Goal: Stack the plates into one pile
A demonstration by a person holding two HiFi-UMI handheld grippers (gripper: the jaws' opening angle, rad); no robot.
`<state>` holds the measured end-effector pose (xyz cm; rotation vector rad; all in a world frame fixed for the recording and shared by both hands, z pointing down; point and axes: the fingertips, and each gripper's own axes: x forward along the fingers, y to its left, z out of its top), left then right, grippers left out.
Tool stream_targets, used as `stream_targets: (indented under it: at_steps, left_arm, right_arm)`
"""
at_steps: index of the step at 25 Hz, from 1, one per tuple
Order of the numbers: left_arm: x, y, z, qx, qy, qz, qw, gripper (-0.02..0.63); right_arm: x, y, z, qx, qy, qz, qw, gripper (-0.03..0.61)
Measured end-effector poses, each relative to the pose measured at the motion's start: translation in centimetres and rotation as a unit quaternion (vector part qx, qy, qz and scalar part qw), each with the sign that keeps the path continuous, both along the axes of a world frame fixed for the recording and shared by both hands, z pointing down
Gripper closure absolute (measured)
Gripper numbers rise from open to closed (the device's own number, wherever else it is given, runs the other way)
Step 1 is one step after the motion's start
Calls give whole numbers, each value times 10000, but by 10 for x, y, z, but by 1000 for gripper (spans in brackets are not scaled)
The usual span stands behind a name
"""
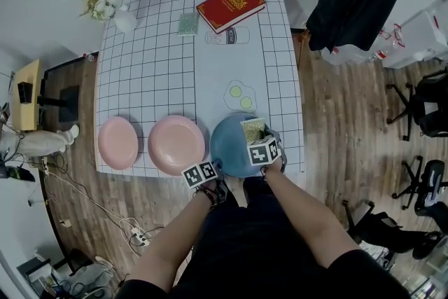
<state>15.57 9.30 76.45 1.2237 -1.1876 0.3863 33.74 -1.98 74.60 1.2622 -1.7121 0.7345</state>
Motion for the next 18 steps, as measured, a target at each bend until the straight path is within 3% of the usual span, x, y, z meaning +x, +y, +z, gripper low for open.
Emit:
stream_targets:
  at_steps: [11,18]
  left_arm:
    - [0,1,-1,28,-324,146,9994,591]
    - [-1,1,-1,-71,-308,118,9994,591]
  right_arm:
    - [2,5,2,-129,-81,-297,9994,520]
    - [-2,-1,0,-176,63,-542,9984,520]
